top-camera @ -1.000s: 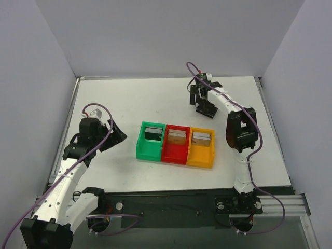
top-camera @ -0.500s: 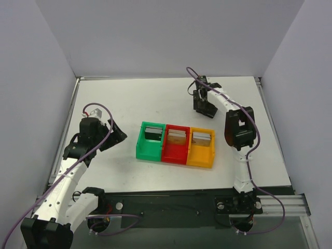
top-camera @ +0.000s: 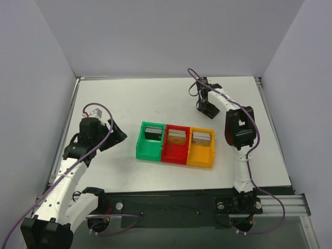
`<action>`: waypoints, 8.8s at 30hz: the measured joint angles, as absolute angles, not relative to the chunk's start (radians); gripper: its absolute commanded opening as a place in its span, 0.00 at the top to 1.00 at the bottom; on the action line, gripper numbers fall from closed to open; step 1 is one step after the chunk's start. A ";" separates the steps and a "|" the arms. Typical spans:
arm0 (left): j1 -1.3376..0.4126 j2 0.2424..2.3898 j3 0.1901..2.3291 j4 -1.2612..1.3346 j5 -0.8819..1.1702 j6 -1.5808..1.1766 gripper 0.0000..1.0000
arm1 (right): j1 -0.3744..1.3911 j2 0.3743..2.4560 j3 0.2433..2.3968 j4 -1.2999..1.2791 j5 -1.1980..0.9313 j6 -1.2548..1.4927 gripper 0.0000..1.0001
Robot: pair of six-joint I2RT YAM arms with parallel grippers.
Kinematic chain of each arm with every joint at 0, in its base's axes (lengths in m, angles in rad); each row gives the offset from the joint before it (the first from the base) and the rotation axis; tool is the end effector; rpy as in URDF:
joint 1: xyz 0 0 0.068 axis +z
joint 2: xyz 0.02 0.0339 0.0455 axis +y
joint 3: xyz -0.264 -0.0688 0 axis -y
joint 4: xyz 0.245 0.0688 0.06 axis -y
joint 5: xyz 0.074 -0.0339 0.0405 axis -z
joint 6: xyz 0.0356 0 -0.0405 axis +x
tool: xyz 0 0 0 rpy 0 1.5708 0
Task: Take the credit cards out of the card holder
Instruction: Pick up the card holder from the center of the board, then place the card holder at the corner of the board, then pick up the card holder from the corner of the board, then open the card holder.
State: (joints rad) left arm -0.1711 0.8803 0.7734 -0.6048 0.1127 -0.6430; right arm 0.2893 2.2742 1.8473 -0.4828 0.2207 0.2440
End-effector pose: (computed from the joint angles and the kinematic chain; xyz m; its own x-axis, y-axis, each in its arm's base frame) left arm 0.1813 -0.0354 0.2791 -0.6668 -0.4894 -0.5620 -0.1833 0.8387 -0.5128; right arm 0.4866 0.1367 0.1822 -0.7702 0.0167 -0.6375 0.0377 0.9991 -0.0193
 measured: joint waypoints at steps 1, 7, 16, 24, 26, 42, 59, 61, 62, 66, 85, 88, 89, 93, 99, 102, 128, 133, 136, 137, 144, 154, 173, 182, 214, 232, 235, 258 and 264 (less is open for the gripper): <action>-0.171 0.880 0.773 -0.605 0.113 -0.643 0.15 | 0.289 2.274 1.843 -0.482 0.221 0.246 0.85; -0.171 0.878 0.773 -0.605 0.113 -0.643 0.15 | 0.289 2.264 1.830 -0.473 0.224 0.258 1.00; -0.171 0.864 0.773 -0.605 0.113 -0.643 0.15 | 0.290 2.188 1.777 -0.488 0.216 0.287 1.00; -0.170 0.854 0.773 -0.604 0.113 -0.643 0.15 | 0.354 1.904 1.686 -0.491 0.221 0.298 1.00; -0.170 0.852 0.773 -0.605 0.113 -0.644 0.15 | 0.394 1.803 1.662 -0.487 0.220 0.305 1.00; -0.168 0.755 0.744 -0.559 0.150 -0.690 0.16 | 0.855 1.151 1.018 -0.319 -0.139 0.553 1.00; -0.182 0.658 0.617 -0.527 0.272 -0.757 0.16 | 1.059 0.950 0.480 0.135 -0.339 0.916 1.00; -0.184 0.653 0.609 -0.527 0.276 -0.760 0.16 | 1.080 0.960 0.466 0.146 -0.329 0.926 1.00; -0.186 0.649 0.605 -0.527 0.278 -0.764 0.16 | 1.089 0.963 0.464 0.149 -0.323 0.930 1.00; -0.193 0.638 0.593 -0.527 0.286 -0.774 0.16 | 1.100 0.963 0.461 0.158 -0.289 0.942 0.96; -0.224 0.639 0.549 -0.509 0.288 -0.809 0.16 | 1.100 0.996 0.419 0.051 -0.223 0.969 0.82; -0.253 0.644 0.545 -0.499 0.282 -0.820 0.16 | 1.100 1.029 0.418 0.060 -0.239 0.974 0.66; -0.261 0.646 0.545 -0.496 0.279 -0.822 0.16 | 1.100 1.031 0.414 0.060 -0.240 0.978 0.65; -0.295 0.655 0.545 -0.488 0.257 -0.831 0.16 | 1.100 1.010 0.403 0.037 -0.221 0.981 0.62; -0.307 0.672 0.545 -0.474 0.235 -0.835 0.17 | 1.105 0.921 0.425 -0.101 -0.137 0.947 0.60; -0.313 0.680 0.545 -0.466 0.228 -0.835 0.17 | 1.150 0.912 0.484 -0.194 -0.059 0.887 0.54; -0.319 0.666 0.545 -0.490 0.179 -0.823 0.17 | 1.640 1.557 0.890 -0.467 0.431 0.469 0.35; -0.319 0.664 0.545 -0.490 0.179 -0.822 0.17 | 1.649 1.622 0.900 -0.468 0.453 0.442 0.37; -0.319 0.663 0.545 -0.491 0.178 -0.822 0.17 | 1.651 1.648 0.902 -0.467 0.461 0.432 0.39; -0.319 0.662 0.545 -0.492 0.178 -0.822 0.17 | 1.651 1.649 0.904 -0.468 0.464 0.428 0.40; -0.319 0.657 0.545 -0.493 0.170 -0.822 0.17 | 1.651 1.676 0.925 -0.471 0.482 0.416 0.52; -0.319 0.657 0.545 -0.493 0.168 -0.822 0.17 | 1.651 1.704 0.941 -0.484 0.496 0.418 0.78; -0.319 0.683 0.554 -0.493 0.161 -0.810 0.15 | 1.626 1.419 1.054 -0.611 0.500 0.482 1.00; -0.286 0.635 0.640 -0.342 0.185 -0.810 0.13 | 1.245 1.108 1.120 -0.495 0.181 0.458 1.00; -0.333 0.841 0.429 1.237 0.888 -1.461 0.15 | 0.825 1.039 0.775 0.717 -0.925 1.000 1.00; -0.443 0.844 0.465 1.146 0.901 -1.358 1.00 | 0.818 1.015 0.785 0.601 -0.938 0.908 0.51; -0.447 0.812 0.468 1.036 0.882 -1.303 1.00 | 0.827 0.982 0.845 0.381 -0.856 0.790 0.39; -0.823 0.848 0.868 -0.361 -0.068 -0.675 1.00 | 1.247 1.243 1.354 -0.522 0.319 0.505 0.44; -0.889 0.848 0.894 -0.385 -0.192 -0.692 1.00 | 1.247 1.259 1.362 -0.534 0.367 0.508 0.40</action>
State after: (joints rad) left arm -0.8886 0.8478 0.8944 -0.3851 -0.1921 -0.6918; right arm 1.2472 1.2587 1.3621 -0.5343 0.3672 0.5076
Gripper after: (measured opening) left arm 0.161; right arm 0.588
